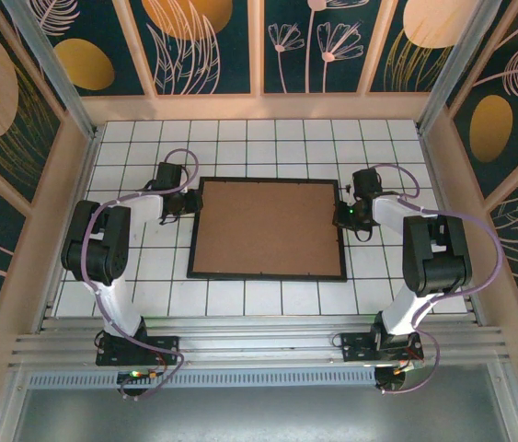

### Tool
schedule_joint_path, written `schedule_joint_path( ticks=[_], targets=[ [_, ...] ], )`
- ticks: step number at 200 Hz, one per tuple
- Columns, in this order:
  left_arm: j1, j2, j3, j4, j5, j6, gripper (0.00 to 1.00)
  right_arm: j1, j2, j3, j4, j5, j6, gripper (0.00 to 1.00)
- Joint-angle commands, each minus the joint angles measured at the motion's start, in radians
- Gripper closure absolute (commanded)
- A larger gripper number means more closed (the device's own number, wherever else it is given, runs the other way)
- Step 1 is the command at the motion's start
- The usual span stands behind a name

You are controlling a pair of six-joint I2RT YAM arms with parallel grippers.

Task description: Put the photo into the frame

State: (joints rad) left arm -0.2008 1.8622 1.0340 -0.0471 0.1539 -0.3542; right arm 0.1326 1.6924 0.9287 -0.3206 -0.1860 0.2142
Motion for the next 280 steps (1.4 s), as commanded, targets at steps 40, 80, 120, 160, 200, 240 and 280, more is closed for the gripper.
schedule_joint_path(
  ticks=[40,80,120,160,200,240,280],
  targets=[
    [-0.012,0.057,0.015,-0.011,0.052,0.059,0.64,0.005,0.053,0.016,0.01,0.03,-0.014,0.81],
    [-0.062,0.075,0.036,-0.05,0.033,0.094,0.62,0.015,0.066,0.015,0.007,0.026,-0.021,0.81],
    [-0.113,0.123,0.078,-0.111,-0.027,0.122,0.61,0.025,0.07,0.014,0.003,0.033,-0.024,0.82],
    [-0.161,0.173,0.131,-0.196,-0.113,0.145,0.59,0.033,0.07,0.01,0.0,0.045,-0.026,0.82],
    [-0.183,0.191,0.172,-0.224,-0.104,0.168,0.54,0.042,0.074,0.013,-0.005,0.051,-0.029,0.82],
    [-0.183,0.105,0.153,-0.186,-0.214,0.113,0.5,0.043,0.066,0.013,-0.012,0.066,-0.03,0.83],
    [-0.12,-0.127,0.01,-0.102,-0.176,0.017,0.46,0.04,0.051,0.015,-0.017,0.086,-0.027,0.83]
  ],
)
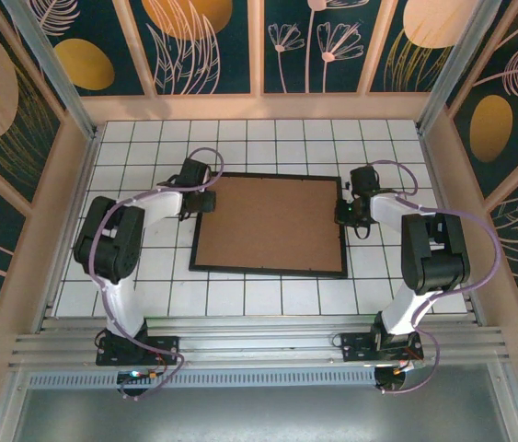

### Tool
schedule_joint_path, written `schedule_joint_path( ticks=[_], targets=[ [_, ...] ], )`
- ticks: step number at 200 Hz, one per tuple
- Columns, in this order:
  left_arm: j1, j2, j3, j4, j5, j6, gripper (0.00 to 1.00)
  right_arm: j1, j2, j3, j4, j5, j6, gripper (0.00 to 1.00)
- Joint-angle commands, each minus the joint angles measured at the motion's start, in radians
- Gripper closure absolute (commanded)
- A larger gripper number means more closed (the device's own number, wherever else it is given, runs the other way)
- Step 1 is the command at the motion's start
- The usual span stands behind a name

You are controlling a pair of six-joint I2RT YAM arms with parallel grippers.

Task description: Put the photo into the frame

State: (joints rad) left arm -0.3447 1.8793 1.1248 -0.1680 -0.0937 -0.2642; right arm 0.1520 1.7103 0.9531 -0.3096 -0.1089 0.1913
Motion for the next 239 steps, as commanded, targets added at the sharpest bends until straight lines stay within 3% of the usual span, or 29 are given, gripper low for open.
schedule_joint_path(
  ticks=[1,49,85,148,239],
  targets=[
    [0.026,-0.149,-0.085,0.019,0.077,-0.075,0.46,0.021,0.034,-0.01,-0.028,0.009,-0.004,0.83],
    [0.058,-0.374,-0.336,-0.012,0.196,-0.161,0.48,0.018,0.031,-0.006,-0.025,0.003,-0.003,0.83],
    [0.057,-0.43,-0.418,-0.09,0.23,-0.178,0.59,0.017,0.016,-0.012,-0.026,0.0,-0.004,0.83],
    [0.057,-0.372,-0.424,-0.049,0.223,-0.182,0.69,0.017,0.018,-0.017,-0.023,-0.011,-0.004,0.83],
    [0.0,-0.325,-0.439,0.024,0.304,-0.165,0.66,0.018,0.033,-0.008,-0.023,-0.022,0.001,0.83]
  ],
)
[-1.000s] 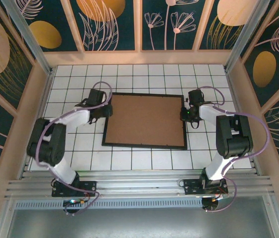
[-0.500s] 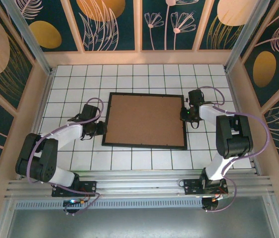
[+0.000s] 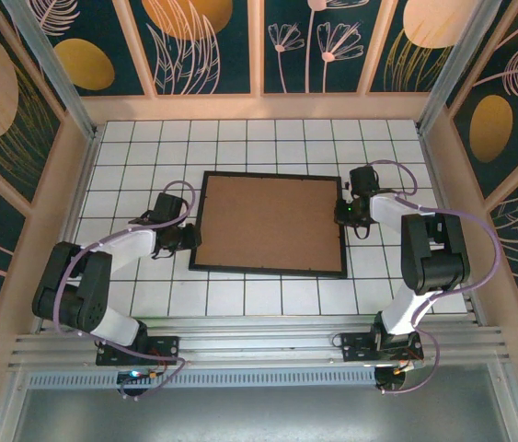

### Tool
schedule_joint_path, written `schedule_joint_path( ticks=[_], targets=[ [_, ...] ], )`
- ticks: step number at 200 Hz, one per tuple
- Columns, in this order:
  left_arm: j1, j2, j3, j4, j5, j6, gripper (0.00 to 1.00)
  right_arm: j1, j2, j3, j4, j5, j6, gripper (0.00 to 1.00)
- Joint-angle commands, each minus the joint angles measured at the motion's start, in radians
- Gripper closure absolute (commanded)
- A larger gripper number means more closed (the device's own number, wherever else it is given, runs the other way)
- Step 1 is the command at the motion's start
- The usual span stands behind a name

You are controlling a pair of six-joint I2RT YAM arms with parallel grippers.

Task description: Put the photo into the frame

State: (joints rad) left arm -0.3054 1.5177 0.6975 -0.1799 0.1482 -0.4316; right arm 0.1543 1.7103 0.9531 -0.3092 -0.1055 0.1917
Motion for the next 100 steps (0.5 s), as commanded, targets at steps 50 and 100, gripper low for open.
schedule_joint_path(
  ticks=[50,100],
  targets=[
    [-0.119,0.11,0.008,0.035,-0.009,0.022,0.62,0.022,0.027,-0.035,0.002,-0.074,0.023,0.83],
    [-0.192,0.102,0.054,-0.014,-0.222,0.018,0.5,0.041,0.04,-0.029,0.023,-0.108,0.042,0.83]
  ],
)
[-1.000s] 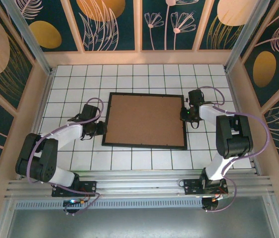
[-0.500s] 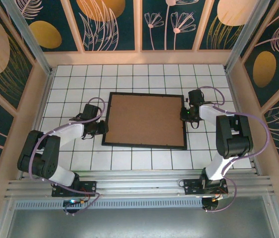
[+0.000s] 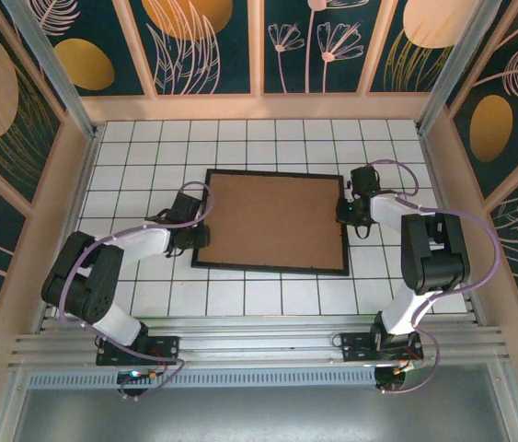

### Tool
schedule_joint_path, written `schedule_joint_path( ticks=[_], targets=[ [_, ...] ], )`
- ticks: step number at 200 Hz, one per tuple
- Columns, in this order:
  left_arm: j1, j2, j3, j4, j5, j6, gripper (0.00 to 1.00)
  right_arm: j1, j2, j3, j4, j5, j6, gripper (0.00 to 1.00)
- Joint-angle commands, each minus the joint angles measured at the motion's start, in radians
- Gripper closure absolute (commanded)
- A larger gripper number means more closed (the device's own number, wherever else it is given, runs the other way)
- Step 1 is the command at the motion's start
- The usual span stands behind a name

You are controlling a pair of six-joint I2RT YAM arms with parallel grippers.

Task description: Put the photo into the frame

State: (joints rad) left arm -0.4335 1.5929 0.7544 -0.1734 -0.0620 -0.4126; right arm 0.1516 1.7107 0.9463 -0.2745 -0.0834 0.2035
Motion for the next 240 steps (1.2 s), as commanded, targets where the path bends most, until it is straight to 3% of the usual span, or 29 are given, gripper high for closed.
schedule_joint_path(
  ticks=[1,17,28,41,59,80,121,166,201,240],
  targets=[
    [-0.063,0.022,-0.003,-0.02,-0.02,-0.002,0.49,0.044,0.039,-0.022,-0.011,-0.131,0.031,0.83],
    [-0.063,-0.111,-0.002,-0.013,-0.196,-0.034,0.43,0.044,0.042,0.007,-0.008,-0.141,0.037,0.82],
    [-0.063,-0.206,-0.01,0.026,-0.238,-0.022,0.39,0.045,0.042,0.025,0.011,-0.168,0.045,0.79],
    [-0.066,-0.286,-0.028,0.117,-0.153,0.011,0.35,0.043,0.048,0.047,0.036,-0.233,0.064,0.75],
    [-0.138,-0.309,-0.043,0.27,0.07,0.092,0.31,0.037,0.057,0.069,0.074,-0.364,0.083,0.67],
    [-0.306,-0.227,0.019,0.3,0.144,0.232,0.3,-0.002,0.009,0.043,0.12,-0.444,0.111,0.55],
    [-0.52,-0.005,0.118,0.249,0.143,0.613,0.31,-0.041,-0.131,-0.079,0.1,-0.285,0.083,0.44],
    [-0.564,0.176,0.207,0.149,0.127,0.846,0.3,-0.033,-0.207,-0.183,0.123,-0.317,0.092,0.42],
    [-0.565,0.256,0.247,0.098,0.107,0.903,0.42,-0.012,-0.209,-0.226,0.138,-0.331,0.103,0.42],
    [-0.565,0.251,0.224,0.12,0.109,0.879,0.67,-0.006,-0.208,-0.254,0.139,-0.357,0.111,0.41]
  ],
)
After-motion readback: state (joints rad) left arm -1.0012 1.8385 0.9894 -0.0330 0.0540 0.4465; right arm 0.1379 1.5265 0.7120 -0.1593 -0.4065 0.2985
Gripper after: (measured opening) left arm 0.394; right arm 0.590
